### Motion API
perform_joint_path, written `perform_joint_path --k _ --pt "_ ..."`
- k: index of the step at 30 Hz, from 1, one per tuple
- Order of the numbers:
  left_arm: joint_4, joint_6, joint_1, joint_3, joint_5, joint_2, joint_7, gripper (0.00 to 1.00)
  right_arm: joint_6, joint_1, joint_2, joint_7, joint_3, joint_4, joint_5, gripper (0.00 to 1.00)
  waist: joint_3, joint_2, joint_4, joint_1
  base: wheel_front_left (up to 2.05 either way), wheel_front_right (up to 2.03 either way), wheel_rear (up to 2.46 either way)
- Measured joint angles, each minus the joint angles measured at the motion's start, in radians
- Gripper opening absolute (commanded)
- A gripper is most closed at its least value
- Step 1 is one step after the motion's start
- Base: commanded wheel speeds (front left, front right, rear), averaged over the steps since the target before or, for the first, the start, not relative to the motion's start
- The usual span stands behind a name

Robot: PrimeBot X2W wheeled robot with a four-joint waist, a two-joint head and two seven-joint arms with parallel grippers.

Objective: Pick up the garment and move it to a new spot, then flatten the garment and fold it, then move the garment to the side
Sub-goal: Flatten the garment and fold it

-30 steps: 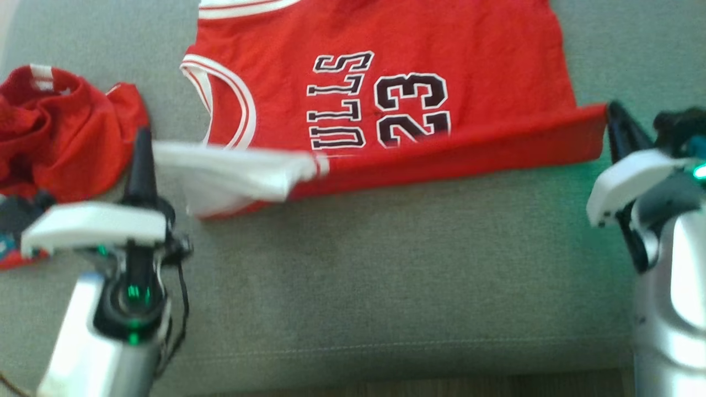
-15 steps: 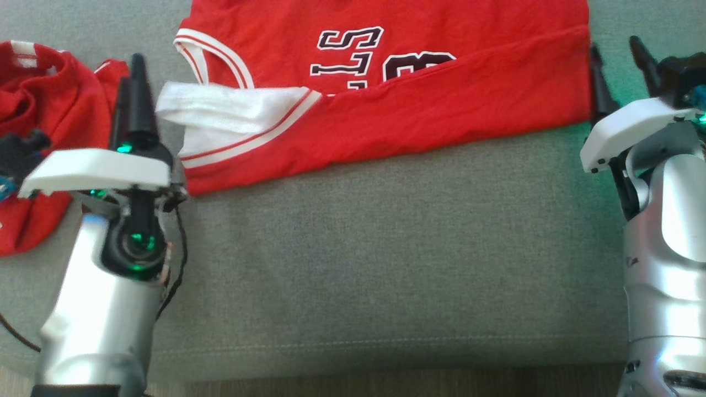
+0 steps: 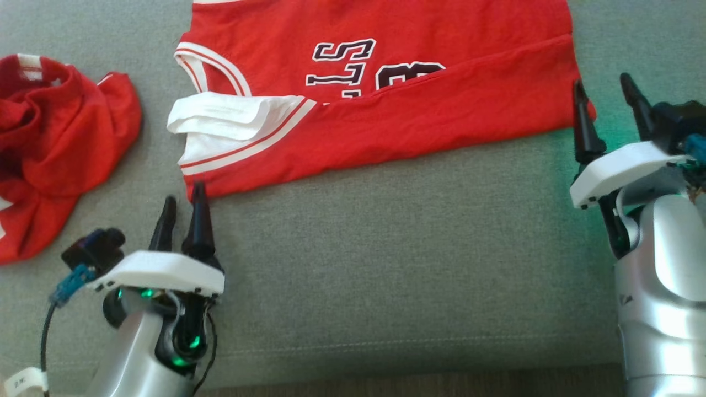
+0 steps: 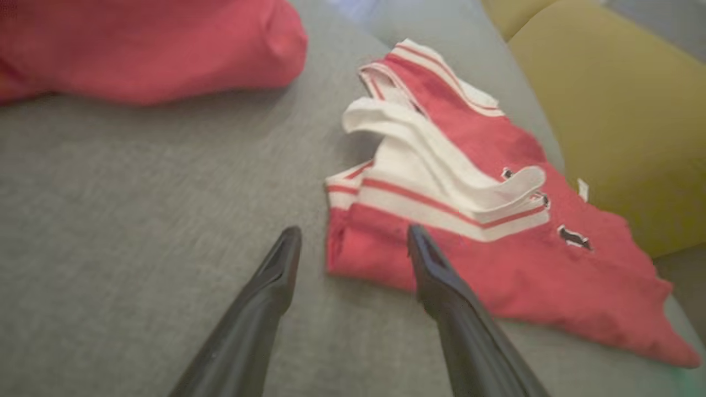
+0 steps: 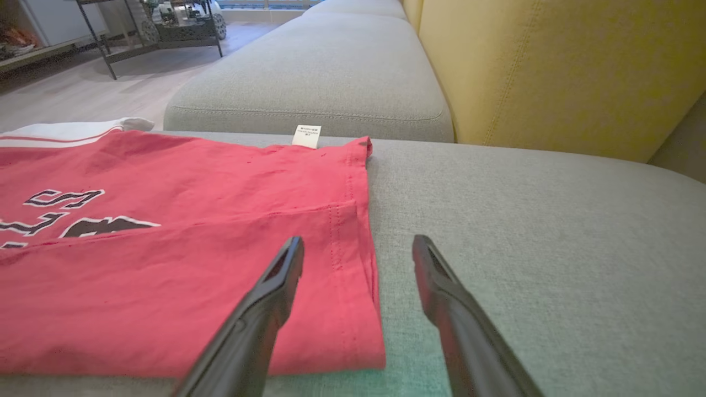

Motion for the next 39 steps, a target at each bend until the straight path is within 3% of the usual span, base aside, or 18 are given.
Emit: perform_joint_path --k 11,12,13,14,15,17,18,19,21,22,23,24,25,26,39 --pt "0.165 0.051 -0.091 -0.014 0.018 0.004 0.059 0.99 0.000 0.017 0.000 0.054 0.054 -0.049 0.044 1.00 0.003 0.0000 -0.025 0.0001 0.00 0.00 0.00" --pt "0.175 0.059 -0.098 -0.018 0.018 0.005 0.073 0.87 0.000 0.017 0.000 0.061 0.056 -0.049 0.044 1.00 0.003 0.0000 -0.026 0.0000 0.00 0.00 0.00" --pt "0.184 0.064 -0.107 -0.018 0.018 0.004 0.085 0.58 0.000 0.017 0.000 0.067 0.057 -0.049 0.044 1.00 0.003 0.0000 -0.026 0.0000 0.00 0.00 0.00" --pt "0.194 0.072 -0.116 -0.019 0.018 0.005 0.097 0.42 0.000 0.017 0.000 0.077 0.058 -0.048 0.046 1.00 0.002 0.0000 -0.026 0.0000 0.00 0.00 0.00" --pt "0.203 0.077 -0.123 -0.022 0.020 0.005 0.107 0.40 0.000 0.017 0.000 0.086 0.058 -0.047 0.051 1.00 0.001 0.0000 -0.026 0.0001 0.00 0.00 0.00" --pt "0.216 0.078 -0.132 -0.034 0.024 0.007 0.117 0.42 0.000 0.017 0.000 0.108 0.056 -0.038 0.053 1.00 -0.004 0.0000 -0.023 0.0000 0.00 0.00 0.00" --pt "0.219 0.081 -0.132 -0.042 0.037 0.009 0.117 0.51 0.000 0.017 0.000 0.118 0.055 -0.034 0.053 1.00 -0.007 0.0000 -0.021 0.0000 0.00 0.00 0.00" --pt "0.220 0.085 -0.131 -0.050 0.047 0.010 0.117 0.75 0.000 0.017 0.000 0.130 0.052 -0.028 0.053 1.00 -0.011 0.0000 -0.019 0.0001 0.00 0.00 0.00" --pt "0.219 0.085 -0.130 -0.074 0.069 0.012 0.116 0.90 0.000 0.018 0.000 0.157 0.047 -0.014 0.053 1.00 -0.018 0.0000 -0.014 0.0001 0.00 0.00 0.00" --pt "0.216 0.093 -0.127 -0.085 0.082 0.012 0.116 0.91 0.000 0.019 0.000 0.168 0.043 -0.007 0.053 1.00 -0.022 0.0000 -0.012 0.0001 0.00 0.00 0.00" --pt "0.212 0.095 -0.123 -0.096 0.093 0.013 0.116 0.79 0.000 0.020 0.000 0.178 0.039 -0.002 0.053 1.00 -0.025 0.0000 -0.009 0.0001 0.00 0.00 0.00" --pt "0.207 0.095 -0.117 -0.105 0.101 0.015 0.116 0.40 0.000 0.020 0.000 0.187 0.038 0.007 0.054 1.00 -0.029 0.0000 -0.007 0.0001 0.00 0.00 0.00" --pt "0.204 0.098 -0.107 -0.109 0.107 0.016 0.115 0.15 0.000 0.021 0.000 0.199 0.037 0.019 0.064 1.00 -0.034 0.0000 -0.005 0.0001 0.00 0.00 0.00" --pt "0.200 0.102 -0.096 -0.113 0.109 0.018 0.113 0.00 0.000 0.021 0.000 0.207 0.037 0.029 0.072 1.00 -0.038 0.0000 -0.004 0.0001 0.00 0.00 0.00" --pt "0.161 0.101 -0.042 -0.173 0.151 0.021 0.081 0.00 0.000 -0.042 0.000 0.267 -0.040 0.217 0.003 1.00 -0.073 0.0000 0.021 0.0002 0.00 0.00 0.00"
